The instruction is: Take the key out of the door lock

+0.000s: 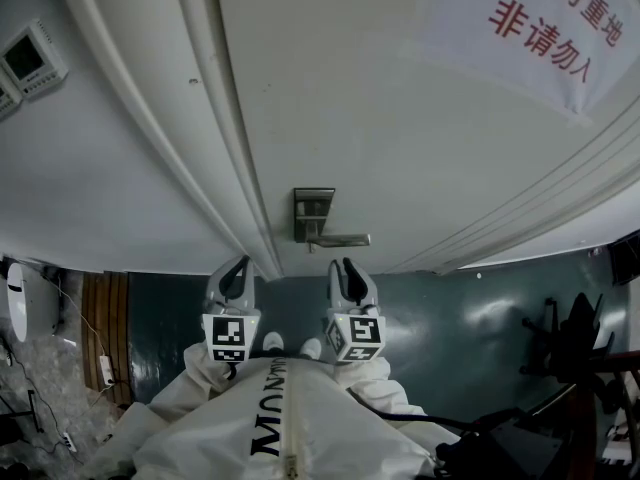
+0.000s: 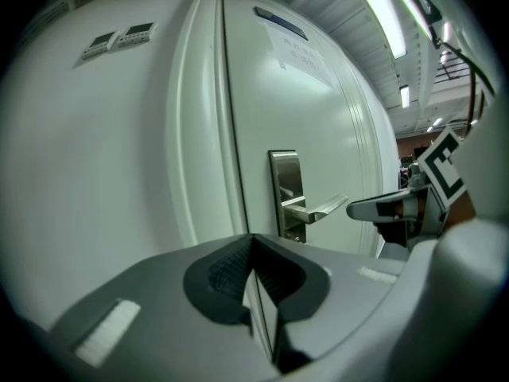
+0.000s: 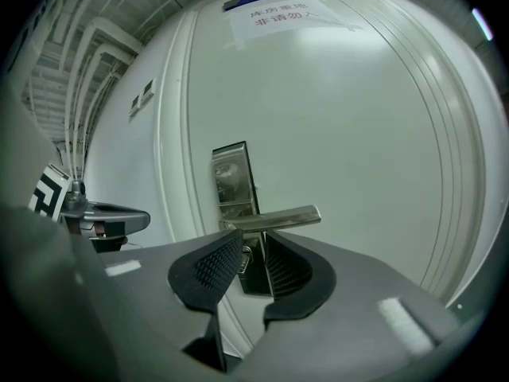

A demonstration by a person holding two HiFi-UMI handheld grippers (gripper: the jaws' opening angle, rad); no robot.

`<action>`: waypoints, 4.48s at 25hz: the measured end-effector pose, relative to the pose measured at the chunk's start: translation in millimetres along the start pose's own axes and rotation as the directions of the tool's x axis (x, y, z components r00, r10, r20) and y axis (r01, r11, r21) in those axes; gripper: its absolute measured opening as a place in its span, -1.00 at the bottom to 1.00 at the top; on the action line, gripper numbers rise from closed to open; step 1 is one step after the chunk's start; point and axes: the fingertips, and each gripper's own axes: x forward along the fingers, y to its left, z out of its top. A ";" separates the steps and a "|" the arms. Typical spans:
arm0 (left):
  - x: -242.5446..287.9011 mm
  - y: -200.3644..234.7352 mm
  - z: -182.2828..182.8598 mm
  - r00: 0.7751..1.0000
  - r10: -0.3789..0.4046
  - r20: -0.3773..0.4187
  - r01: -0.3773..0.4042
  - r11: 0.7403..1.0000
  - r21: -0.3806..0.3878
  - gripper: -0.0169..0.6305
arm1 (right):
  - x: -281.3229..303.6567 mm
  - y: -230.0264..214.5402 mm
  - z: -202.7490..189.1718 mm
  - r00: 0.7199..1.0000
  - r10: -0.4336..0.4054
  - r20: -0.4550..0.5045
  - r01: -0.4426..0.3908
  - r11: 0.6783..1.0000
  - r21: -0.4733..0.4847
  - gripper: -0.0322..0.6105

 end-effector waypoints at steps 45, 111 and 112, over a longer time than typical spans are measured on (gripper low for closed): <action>-13.0 16.5 -12.0 0.999 0.008 -0.034 -0.008 1.000 0.001 -0.95 | 63.8 4.8 -76.5 0.979 0.054 0.196 -0.202 0.150 0.968 -0.51; -20.0 -3.3 -13.9 0.999 -0.037 -0.035 0.038 0.999 0.019 -0.95 | 65.4 13.1 -73.7 0.977 0.097 0.191 -0.208 0.214 0.954 -0.83; -19.9 -4.1 -14.0 0.999 -0.039 -0.035 0.039 0.999 0.020 -0.95 | 64.5 13.4 -73.2 0.977 0.100 0.187 -0.205 0.227 0.952 -0.83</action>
